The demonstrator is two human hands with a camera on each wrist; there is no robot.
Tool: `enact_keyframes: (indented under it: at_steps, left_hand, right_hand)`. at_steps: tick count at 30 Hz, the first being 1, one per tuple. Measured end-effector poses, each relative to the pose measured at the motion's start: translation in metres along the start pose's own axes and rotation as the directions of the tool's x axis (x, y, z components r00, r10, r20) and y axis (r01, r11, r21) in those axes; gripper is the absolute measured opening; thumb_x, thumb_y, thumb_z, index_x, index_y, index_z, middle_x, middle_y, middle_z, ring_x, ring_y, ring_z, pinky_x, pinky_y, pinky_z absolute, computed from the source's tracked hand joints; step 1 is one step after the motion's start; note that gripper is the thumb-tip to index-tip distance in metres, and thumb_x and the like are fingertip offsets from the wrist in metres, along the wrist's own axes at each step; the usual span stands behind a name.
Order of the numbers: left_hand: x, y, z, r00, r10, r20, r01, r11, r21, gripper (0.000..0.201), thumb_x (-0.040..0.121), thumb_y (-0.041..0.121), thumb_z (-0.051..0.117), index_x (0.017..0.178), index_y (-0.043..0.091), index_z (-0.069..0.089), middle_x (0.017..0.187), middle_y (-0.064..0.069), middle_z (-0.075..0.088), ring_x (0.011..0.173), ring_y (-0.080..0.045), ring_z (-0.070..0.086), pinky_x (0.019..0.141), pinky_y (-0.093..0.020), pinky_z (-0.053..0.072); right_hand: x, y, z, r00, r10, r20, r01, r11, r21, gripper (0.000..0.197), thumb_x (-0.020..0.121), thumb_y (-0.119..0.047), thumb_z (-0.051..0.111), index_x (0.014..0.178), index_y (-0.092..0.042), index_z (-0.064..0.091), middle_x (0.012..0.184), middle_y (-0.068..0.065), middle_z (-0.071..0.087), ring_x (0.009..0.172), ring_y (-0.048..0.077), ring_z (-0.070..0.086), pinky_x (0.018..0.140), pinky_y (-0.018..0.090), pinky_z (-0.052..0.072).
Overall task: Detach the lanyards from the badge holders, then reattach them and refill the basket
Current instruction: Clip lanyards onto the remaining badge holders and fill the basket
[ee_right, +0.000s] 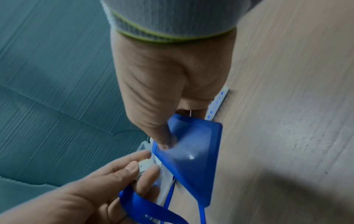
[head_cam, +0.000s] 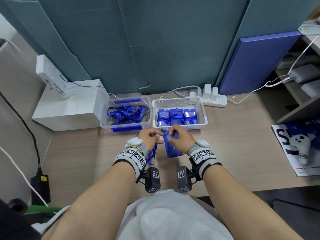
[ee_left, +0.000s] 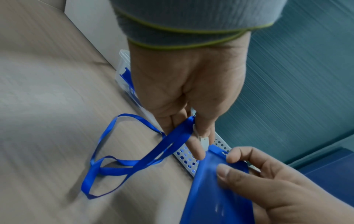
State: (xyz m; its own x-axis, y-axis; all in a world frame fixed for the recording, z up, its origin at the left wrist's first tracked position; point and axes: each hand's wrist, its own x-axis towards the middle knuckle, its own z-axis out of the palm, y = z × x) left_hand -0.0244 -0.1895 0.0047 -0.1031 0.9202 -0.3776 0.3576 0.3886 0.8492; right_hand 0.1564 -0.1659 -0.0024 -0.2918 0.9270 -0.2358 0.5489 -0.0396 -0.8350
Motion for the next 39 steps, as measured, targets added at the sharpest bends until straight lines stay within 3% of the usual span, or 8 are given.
enact_keyframes:
  at_steps: [5, 9, 13, 16, 19, 26, 33, 39]
  left_hand:
    - [0.0005, -0.0017, -0.0031, 0.999, -0.018, -0.027, 0.016, 0.997, -0.076, 0.009, 0.092, -0.002, 0.065, 0.094, 0.004, 0.073, 0.081, -0.009, 0.075, 0.074, -0.019, 0.077, 0.08, -0.033, 0.059]
    - [0.0004, -0.004, -0.0074, 0.998, -0.036, -0.047, 0.031, 0.993, -0.115, 0.012, 0.083, -0.003, 0.075, 0.088, 0.005, 0.069, 0.079, -0.012, 0.074, 0.073, -0.025, 0.076, 0.079, -0.037, 0.06]
    - [0.0, -0.0033, -0.0093, 0.996, -0.015, -0.086, 0.009, 0.997, -0.073, 0.016, 0.082, 0.001, 0.078, 0.084, 0.01, 0.065, 0.085, -0.018, 0.074, 0.078, -0.029, 0.075, 0.077, -0.037, 0.06]
    - [0.0021, -0.0064, -0.0106, 0.995, 0.008, -0.098, -0.009, 1.0, -0.007, 0.019, 0.079, 0.006, 0.081, 0.081, 0.018, 0.066, 0.086, -0.012, 0.075, 0.085, -0.034, 0.073, 0.08, -0.044, 0.059]
    - [-0.0001, -0.005, -0.0089, 0.997, 0.026, -0.077, -0.024, 0.999, 0.022, 0.016, 0.079, 0.009, 0.082, 0.084, 0.018, 0.068, 0.085, -0.006, 0.074, 0.082, -0.028, 0.071, 0.075, -0.038, 0.059]
    - [-0.0012, -0.0029, -0.0064, 0.994, 0.088, 0.066, -0.093, 0.993, 0.073, 0.017, 0.09, 0.011, 0.072, 0.084, 0.026, 0.076, 0.074, 0.011, 0.072, 0.062, 0.002, 0.064, 0.07, -0.023, 0.052]
    - [0.0044, -0.0082, -0.0052, 0.992, 0.048, 0.115, -0.071, 0.977, 0.201, 0.016, 0.089, 0.03, 0.072, 0.079, 0.042, 0.075, 0.076, 0.015, 0.074, 0.072, -0.011, 0.067, 0.079, -0.039, 0.058]
    - [0.0047, -0.0043, -0.0027, 0.992, 0.056, 0.115, -0.072, 0.988, 0.137, 0.017, 0.091, 0.018, 0.073, 0.079, 0.031, 0.073, 0.067, 0.015, 0.072, 0.059, 0.004, 0.065, 0.074, -0.026, 0.051]
  right_hand:
    - [-0.0025, 0.0032, -0.0065, 0.998, 0.059, 0.033, -0.057, 0.997, -0.061, 0.041, 0.084, -0.004, 0.055, 0.099, -0.041, 0.042, 0.093, 0.004, 0.059, 0.062, 0.026, 0.053, 0.066, 0.045, 0.056]
    - [-0.0015, 0.0059, -0.007, 0.994, 0.104, 0.03, -0.103, 0.994, -0.043, 0.044, 0.083, -0.009, 0.063, 0.107, -0.039, 0.042, 0.084, 0.002, 0.052, 0.059, 0.026, 0.052, 0.064, 0.042, 0.054]
    - [0.0025, 0.0093, -0.0055, 0.996, 0.065, 0.063, -0.064, 0.998, -0.014, 0.027, 0.083, -0.011, 0.071, 0.097, -0.026, 0.054, 0.091, -0.004, 0.062, 0.078, 0.021, 0.057, 0.065, 0.03, 0.049]
    - [0.0028, 0.0071, -0.0062, 0.995, 0.008, 0.104, 0.001, 0.997, -0.081, 0.026, 0.09, -0.011, 0.065, 0.079, -0.031, 0.053, 0.078, -0.014, 0.053, 0.073, 0.006, 0.049, 0.074, 0.028, 0.037]
    - [0.001, 0.0034, -0.0067, 0.99, 0.0, 0.143, 0.011, 0.997, -0.075, 0.03, 0.094, -0.011, 0.062, 0.074, -0.033, 0.055, 0.074, -0.015, 0.054, 0.069, 0.0, 0.047, 0.068, 0.026, 0.036]
    - [-0.0024, 0.0, -0.0061, 0.988, 0.014, 0.155, -0.008, 0.999, -0.039, 0.009, 0.091, -0.014, 0.065, 0.099, -0.012, 0.067, 0.094, 0.009, 0.071, 0.079, 0.019, 0.058, 0.068, 0.029, 0.044]
    - [-0.0041, 0.0045, -0.0058, 0.992, 0.049, 0.114, -0.051, 0.999, 0.017, 0.012, 0.086, -0.013, 0.07, 0.09, -0.011, 0.058, 0.091, 0.015, 0.071, 0.071, 0.018, 0.054, 0.066, 0.03, 0.043]
    - [-0.0031, 0.0064, -0.0068, 0.99, 0.052, 0.131, -0.056, 0.998, 0.022, 0.011, 0.086, -0.014, 0.07, 0.088, -0.014, 0.06, 0.089, 0.009, 0.071, 0.072, 0.016, 0.057, 0.066, 0.03, 0.046]
